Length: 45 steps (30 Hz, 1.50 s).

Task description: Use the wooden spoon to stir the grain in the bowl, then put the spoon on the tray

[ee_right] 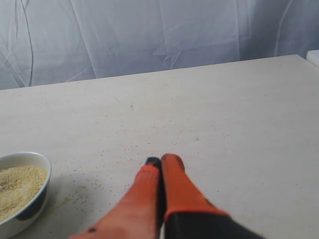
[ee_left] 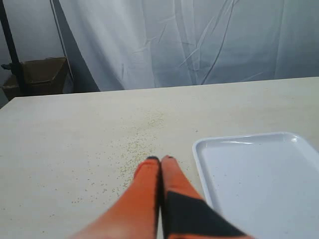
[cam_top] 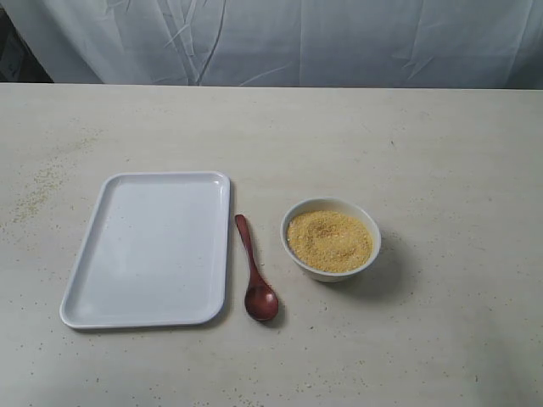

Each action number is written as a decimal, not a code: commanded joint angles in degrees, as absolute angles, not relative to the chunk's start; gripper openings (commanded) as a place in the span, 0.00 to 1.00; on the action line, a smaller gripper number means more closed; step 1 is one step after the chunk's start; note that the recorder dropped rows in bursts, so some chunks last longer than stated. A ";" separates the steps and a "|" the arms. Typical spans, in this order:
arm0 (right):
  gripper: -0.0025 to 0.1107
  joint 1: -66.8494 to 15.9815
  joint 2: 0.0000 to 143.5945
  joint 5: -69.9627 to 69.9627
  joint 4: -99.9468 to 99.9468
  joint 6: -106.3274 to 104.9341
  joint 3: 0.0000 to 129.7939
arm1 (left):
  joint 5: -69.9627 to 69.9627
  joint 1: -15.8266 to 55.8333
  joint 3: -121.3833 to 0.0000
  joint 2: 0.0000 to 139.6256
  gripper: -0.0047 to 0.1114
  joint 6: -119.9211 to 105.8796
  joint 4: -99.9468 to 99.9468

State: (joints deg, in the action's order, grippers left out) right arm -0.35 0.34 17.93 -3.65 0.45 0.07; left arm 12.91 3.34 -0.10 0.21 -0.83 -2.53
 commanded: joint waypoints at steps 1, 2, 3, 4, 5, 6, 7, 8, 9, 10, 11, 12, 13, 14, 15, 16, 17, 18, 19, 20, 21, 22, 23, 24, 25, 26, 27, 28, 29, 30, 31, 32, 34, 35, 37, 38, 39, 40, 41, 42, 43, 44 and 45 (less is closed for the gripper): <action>0.02 -0.07 0.00 17.40 -3.43 0.00 0.00 | 12.33 3.57 0.00 0.00 0.04 -0.60 -2.63; 0.02 -0.07 0.00 17.40 -3.43 0.00 0.00 | 12.33 3.57 0.00 0.00 0.04 -0.60 -2.63; 0.02 -0.07 0.00 17.40 -3.43 0.00 0.00 | 12.33 3.57 0.00 0.00 0.04 -0.60 -2.63; 0.02 -0.07 0.00 17.40 -3.43 0.00 0.00 | 12.33 3.57 0.00 0.00 0.04 -0.60 -2.63; 0.02 -0.07 0.00 17.40 -3.43 0.00 0.00 | 12.33 3.57 0.00 0.00 0.04 -0.60 -2.63; 0.02 -0.07 0.00 17.40 -3.43 0.00 0.00 | 12.33 3.57 0.00 0.00 0.04 -0.60 -2.63; 0.02 -0.07 0.00 17.40 -3.43 0.00 0.00 | 12.33 3.57 0.00 0.00 0.04 -0.60 -2.63; 0.02 -0.07 0.00 17.40 -3.43 0.00 0.00 | 12.33 3.57 0.00 0.00 0.04 -0.60 -2.63; 0.02 -0.07 0.00 17.40 -3.43 0.00 0.00 | 12.33 3.57 0.00 0.00 0.04 -0.60 -2.63; 0.02 -0.07 0.00 17.40 -3.43 0.00 0.00 | 12.33 3.57 0.00 0.00 0.04 -0.60 -2.63; 0.02 -0.07 0.00 17.40 -3.43 0.00 0.00 | 12.33 3.57 0.00 0.00 0.04 -0.60 -2.63; 0.02 -0.07 0.00 17.40 -3.43 0.00 0.00 | 12.33 3.57 0.00 0.00 0.04 -0.60 -2.63; 0.02 -0.07 0.00 17.40 -3.43 0.00 0.00 | 12.33 3.57 0.00 0.00 0.04 -0.60 -2.63; 0.02 -0.07 0.00 17.40 -3.43 0.00 0.00 | 12.33 3.57 0.00 0.00 0.04 -0.60 -2.63; 0.02 -0.07 0.00 17.40 -3.43 0.00 0.00 | 12.33 3.57 0.00 0.00 0.04 -0.60 -2.63; 0.02 -0.07 0.00 17.40 -3.43 0.00 0.00 | 12.33 3.57 0.00 0.00 0.04 -0.60 -2.63; 0.02 -0.07 0.00 17.40 -3.43 0.00 0.00 | 12.33 3.57 0.00 0.00 0.04 -0.60 -2.63; 0.02 -0.07 0.00 17.40 -3.43 0.00 0.00 | 12.33 3.57 0.00 0.00 0.04 -0.60 -2.63; 0.02 -0.07 0.00 17.40 -3.43 0.00 0.00 | 12.33 3.57 0.00 0.00 0.04 -0.60 -2.63; 0.02 -0.07 0.00 17.40 -3.43 0.00 0.00 | 12.33 3.57 0.00 0.00 0.04 -0.60 -2.63; 0.02 -0.07 0.00 17.40 -3.43 0.00 0.00 | 12.33 3.57 0.00 0.00 0.04 -0.60 -2.63; 0.02 -0.07 0.00 17.40 -3.43 0.00 0.00 | 12.33 3.57 0.00 0.00 0.04 -0.60 -2.63; 0.02 -0.07 0.00 17.40 -3.43 0.00 0.00 | 12.28 3.57 0.00 0.00 0.04 -0.60 -2.63; 0.02 -0.07 0.00 17.40 -3.43 0.00 0.00 | 11.69 3.57 0.00 0.00 0.04 -0.60 -3.05; 0.02 -0.07 0.00 17.40 -3.43 0.00 0.00 | 10.63 3.57 0.00 0.00 0.04 -0.60 -4.33; 0.02 -0.07 0.00 17.40 -3.43 0.00 0.00 | 9.06 3.57 0.00 0.00 0.04 -0.60 -5.70; 0.02 -0.07 0.00 17.40 -3.43 0.00 0.00 | 7.31 3.57 0.00 0.00 0.04 -0.60 -6.31; 0.02 -0.07 0.00 17.40 -3.43 0.00 0.00 | 5.71 3.57 0.00 0.00 0.04 -0.60 -6.24; 0.02 -0.07 0.00 17.40 -3.43 0.00 0.00 | 4.33 3.57 0.00 0.00 0.04 -0.60 -5.44; 0.02 -0.07 0.00 17.40 -3.43 0.00 0.00 | 3.28 3.57 0.00 0.00 0.04 -0.60 -5.03; 0.02 -0.07 0.00 17.40 -3.43 0.00 0.00 | 1.47 3.57 0.00 0.00 0.04 -0.60 -5.04; 0.02 -0.07 0.00 17.40 -3.43 0.00 0.00 | 0.39 3.57 0.00 0.00 0.04 -0.60 -5.19; 0.02 -0.07 0.00 17.40 -3.43 0.00 0.00 | -4.11 3.57 0.00 0.00 0.04 -0.60 -5.02; 0.02 -0.07 0.00 17.40 -3.43 0.00 0.00 | -5.53 3.57 0.00 0.00 0.04 -0.60 -4.94; 0.02 -0.07 0.00 17.40 -3.43 0.00 0.00 | -8.41 3.57 0.00 0.00 0.04 -0.60 -2.66; 0.02 -0.07 0.00 17.40 -3.43 0.00 0.00 | -9.83 3.57 0.00 0.00 0.04 -0.60 -0.84; 0.02 -0.07 0.00 17.40 -3.43 0.00 0.00 | -10.94 3.57 0.00 0.00 0.04 -0.60 1.09; 0.02 -0.07 0.00 17.40 -3.43 0.00 0.00 | -12.59 3.57 0.00 0.00 0.04 -0.45 3.55; 0.02 -0.07 0.00 17.40 -3.43 0.00 0.00 | -13.49 3.57 0.00 0.00 0.04 -0.45 4.24; 0.02 -0.07 0.00 17.40 -3.43 0.00 0.00 | -13.98 3.57 0.00 0.00 0.04 -0.45 4.74; 0.02 -0.07 0.00 17.40 -3.43 0.00 0.00 | -14.45 3.57 0.00 0.00 0.04 -0.45 4.88; 0.02 -0.07 0.00 17.40 -3.43 0.00 0.00 | -14.55 3.57 0.00 0.00 0.04 -0.45 5.01; 0.02 -0.07 0.00 17.40 -3.43 0.00 0.00 | -15.16 3.57 0.00 0.00 0.04 -0.45 5.87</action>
